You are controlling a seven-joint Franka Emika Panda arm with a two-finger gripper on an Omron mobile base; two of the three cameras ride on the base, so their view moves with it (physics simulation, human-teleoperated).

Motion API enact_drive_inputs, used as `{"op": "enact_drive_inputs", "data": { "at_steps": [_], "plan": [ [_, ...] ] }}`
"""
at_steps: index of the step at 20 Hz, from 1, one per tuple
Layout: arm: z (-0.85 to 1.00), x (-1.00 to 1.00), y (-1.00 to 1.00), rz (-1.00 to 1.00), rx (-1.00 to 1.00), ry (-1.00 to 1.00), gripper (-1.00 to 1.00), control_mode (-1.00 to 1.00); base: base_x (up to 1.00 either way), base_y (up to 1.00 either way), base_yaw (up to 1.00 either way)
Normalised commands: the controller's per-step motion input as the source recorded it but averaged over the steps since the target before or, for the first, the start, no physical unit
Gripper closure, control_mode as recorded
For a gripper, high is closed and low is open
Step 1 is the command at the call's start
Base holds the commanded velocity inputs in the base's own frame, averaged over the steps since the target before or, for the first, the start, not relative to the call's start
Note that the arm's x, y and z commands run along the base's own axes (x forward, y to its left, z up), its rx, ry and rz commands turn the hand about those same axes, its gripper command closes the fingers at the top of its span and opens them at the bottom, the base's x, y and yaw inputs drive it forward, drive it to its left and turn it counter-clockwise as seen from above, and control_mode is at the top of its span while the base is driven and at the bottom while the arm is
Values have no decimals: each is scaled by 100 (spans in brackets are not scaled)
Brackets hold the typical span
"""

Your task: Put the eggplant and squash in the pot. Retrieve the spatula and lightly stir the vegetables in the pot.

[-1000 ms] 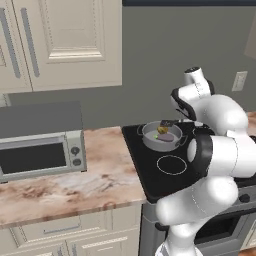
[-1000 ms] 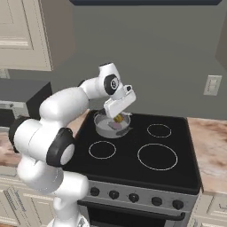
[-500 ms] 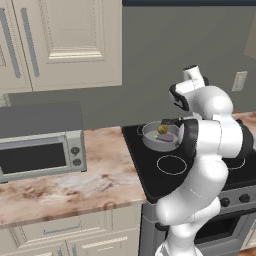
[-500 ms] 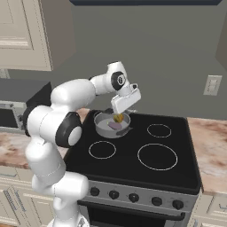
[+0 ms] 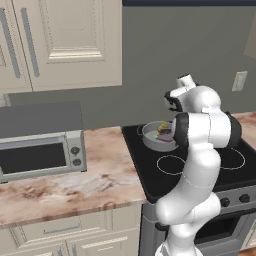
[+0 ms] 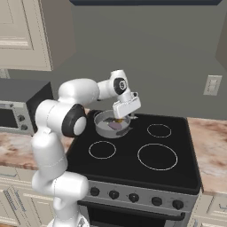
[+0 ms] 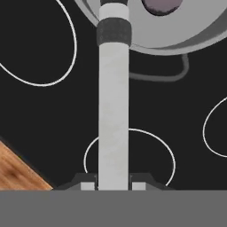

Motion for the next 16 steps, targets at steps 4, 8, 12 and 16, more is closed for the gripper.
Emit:
{"op": "enact_drive_inputs", "data": {
  "at_steps": [4,8,12,16],
  "plan": [
    [-36,0,0,0,0,15,100,-100,0,0,0],
    [-14,0,0,0,0,13,100,-100,0,0,0],
    [-6,1,-1,0,0,7,100,-100,0,0,0],
    [0,32,-5,0,0,3,100,-100,0,0,0]
  ]
}}
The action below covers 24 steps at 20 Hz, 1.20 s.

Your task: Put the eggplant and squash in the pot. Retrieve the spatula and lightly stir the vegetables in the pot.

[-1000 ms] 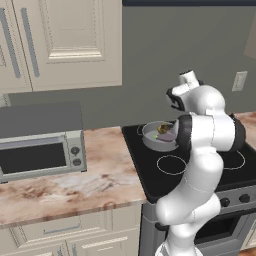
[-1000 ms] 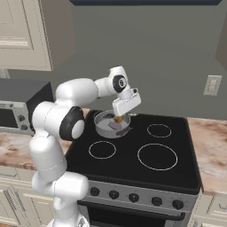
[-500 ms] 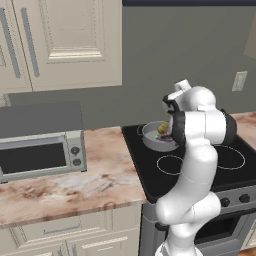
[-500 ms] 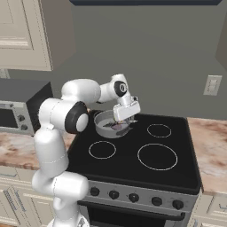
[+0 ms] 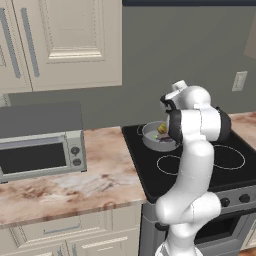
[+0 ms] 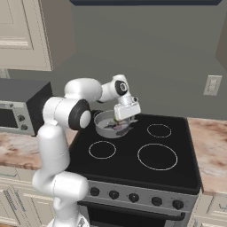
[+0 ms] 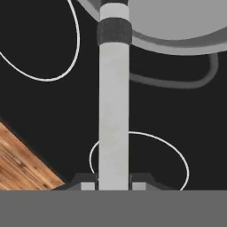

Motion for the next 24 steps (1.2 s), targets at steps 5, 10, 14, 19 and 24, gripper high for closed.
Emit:
{"op": "enact_drive_inputs", "data": {
  "at_steps": [5,10,14,19,24],
  "plan": [
    [0,65,-13,0,0,5,100,-100,0,0,0],
    [-6,44,-10,0,0,18,100,-100,0,0,0],
    [-4,14,-5,0,1,6,100,-100,0,0,0],
    [1,4,-1,0,4,0,100,-100,0,0,0],
    [0,11,-11,0,2,-12,100,-100,0,0,0]
  ]
}}
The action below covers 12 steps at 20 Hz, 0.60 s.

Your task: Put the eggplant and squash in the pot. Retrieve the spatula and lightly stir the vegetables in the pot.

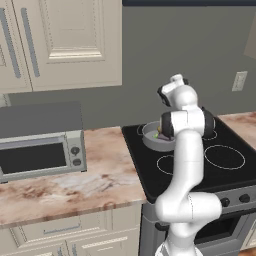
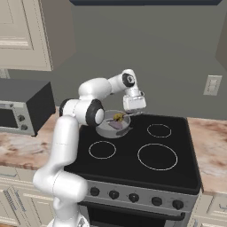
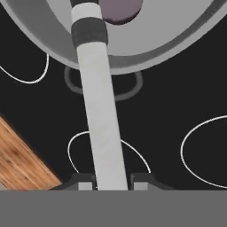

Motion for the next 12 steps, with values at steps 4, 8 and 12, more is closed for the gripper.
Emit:
{"op": "enact_drive_inputs", "data": {
  "at_steps": [4,8,12],
  "plan": [
    [1,-17,-3,0,4,-20,100,-100,0,0,0],
    [0,-38,-3,0,4,-12,100,-100,0,0,0],
    [-4,36,-13,-2,0,-9,100,-100,0,0,0]
  ]
}}
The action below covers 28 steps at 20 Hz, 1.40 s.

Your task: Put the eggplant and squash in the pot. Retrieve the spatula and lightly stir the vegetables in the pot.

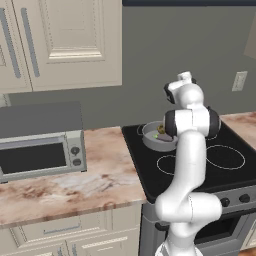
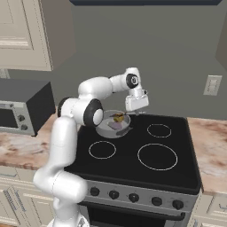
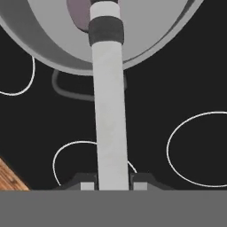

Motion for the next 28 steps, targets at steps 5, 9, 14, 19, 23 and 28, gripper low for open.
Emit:
{"op": "enact_drive_inputs", "data": {
  "at_steps": [5,9,14,19,23,28],
  "plan": [
    [0,21,-1,-2,0,-20,100,-100,0,0,0],
    [0,7,0,0,0,-8,100,-100,0,0,0],
    [0,-23,0,0,0,0,100,-100,0,0,0],
    [-7,-28,0,0,0,5,100,-100,0,0,0],
    [-15,-37,0,0,0,14,100,-100,0,0,0],
    [-4,-44,-2,0,0,12,100,-100,0,0,0]
  ]
}}
